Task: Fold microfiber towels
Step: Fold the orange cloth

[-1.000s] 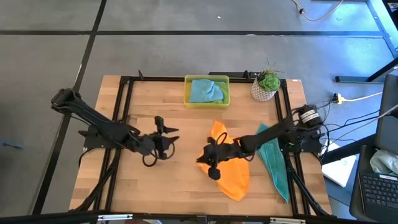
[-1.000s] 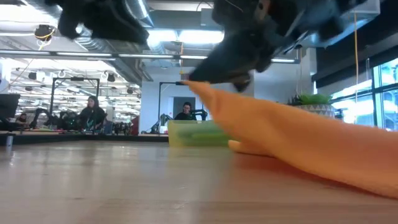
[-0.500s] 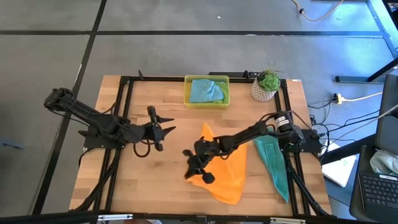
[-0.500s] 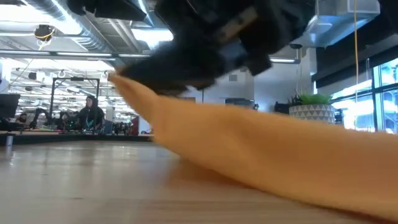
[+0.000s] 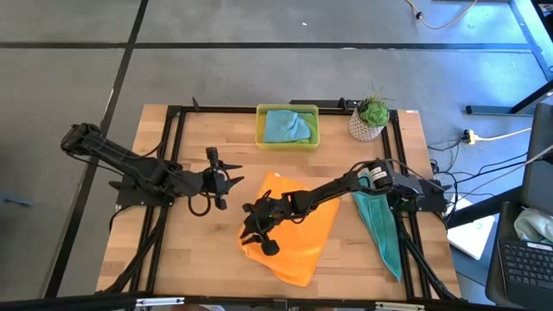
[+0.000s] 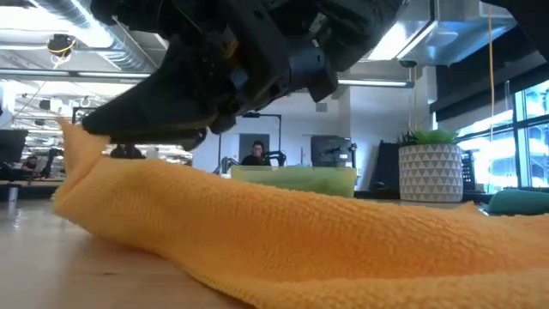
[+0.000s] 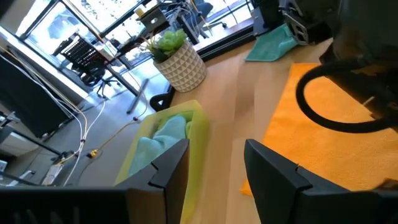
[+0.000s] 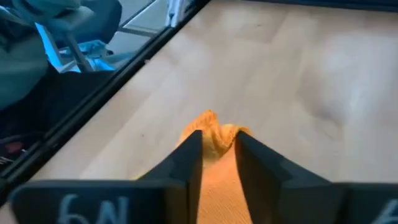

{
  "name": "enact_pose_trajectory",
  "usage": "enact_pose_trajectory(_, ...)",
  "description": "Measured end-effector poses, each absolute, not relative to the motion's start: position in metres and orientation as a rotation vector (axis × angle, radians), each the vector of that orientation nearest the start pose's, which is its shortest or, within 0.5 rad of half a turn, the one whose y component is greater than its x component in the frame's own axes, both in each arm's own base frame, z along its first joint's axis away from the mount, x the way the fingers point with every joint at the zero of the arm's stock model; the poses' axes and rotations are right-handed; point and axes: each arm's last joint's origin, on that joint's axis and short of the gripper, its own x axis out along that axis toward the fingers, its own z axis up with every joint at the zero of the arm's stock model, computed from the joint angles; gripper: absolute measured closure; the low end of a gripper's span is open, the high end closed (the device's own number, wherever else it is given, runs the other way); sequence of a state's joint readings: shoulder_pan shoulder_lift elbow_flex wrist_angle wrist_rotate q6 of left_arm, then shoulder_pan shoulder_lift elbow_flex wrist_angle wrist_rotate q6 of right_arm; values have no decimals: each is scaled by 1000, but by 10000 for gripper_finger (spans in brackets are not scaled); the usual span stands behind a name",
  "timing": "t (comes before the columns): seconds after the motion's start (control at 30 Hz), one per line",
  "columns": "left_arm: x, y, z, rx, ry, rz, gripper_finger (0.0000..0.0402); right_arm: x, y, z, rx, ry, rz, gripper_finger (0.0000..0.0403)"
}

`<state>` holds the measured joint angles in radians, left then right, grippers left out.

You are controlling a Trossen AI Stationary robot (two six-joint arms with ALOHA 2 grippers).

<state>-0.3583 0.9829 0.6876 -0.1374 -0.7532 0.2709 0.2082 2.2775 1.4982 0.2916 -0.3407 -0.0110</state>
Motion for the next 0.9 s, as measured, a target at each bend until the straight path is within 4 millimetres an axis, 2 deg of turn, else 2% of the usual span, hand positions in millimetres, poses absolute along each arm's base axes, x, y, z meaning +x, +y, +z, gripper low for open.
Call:
enact_pose_trajectory(0.1, 200, -54, 272, 496, 425, 338, 254, 478, 107, 137, 6, 492, 530, 273)
enact_pose_trajectory(0.23, 200, -54, 272, 496, 426, 337, 254, 467, 97, 165, 6, 583, 477, 240)
enact_pose_trajectory(0.37, 200, -54, 271, 493, 426, 322, 254, 441, 87, 190, 16, 814, 266, 234)
enact_pose_trajectory(0.43, 200, -54, 271, 486, 425, 324, 254, 426, 82, 192, 60, 967, 165, 237)
enact_pose_trajectory(0.57, 200, -54, 271, 456, 422, 325, 254, 398, 81, 179, 53, 1243, -101, 248)
enact_pose_trajectory(0.7, 202, -54, 270, 441, 426, 315, 254, 373, 90, 162, -38, 1370, -238, 263)
enact_pose_trajectory(0.8, 203, -52, 269, 434, 429, 321, 254, 366, 96, 152, -94, 1335, -274, 277)
enact_pose_trajectory(0.9, 205, -50, 267, 430, 439, 323, 254, 360, 94, 132, -148, 1303, -255, 293)
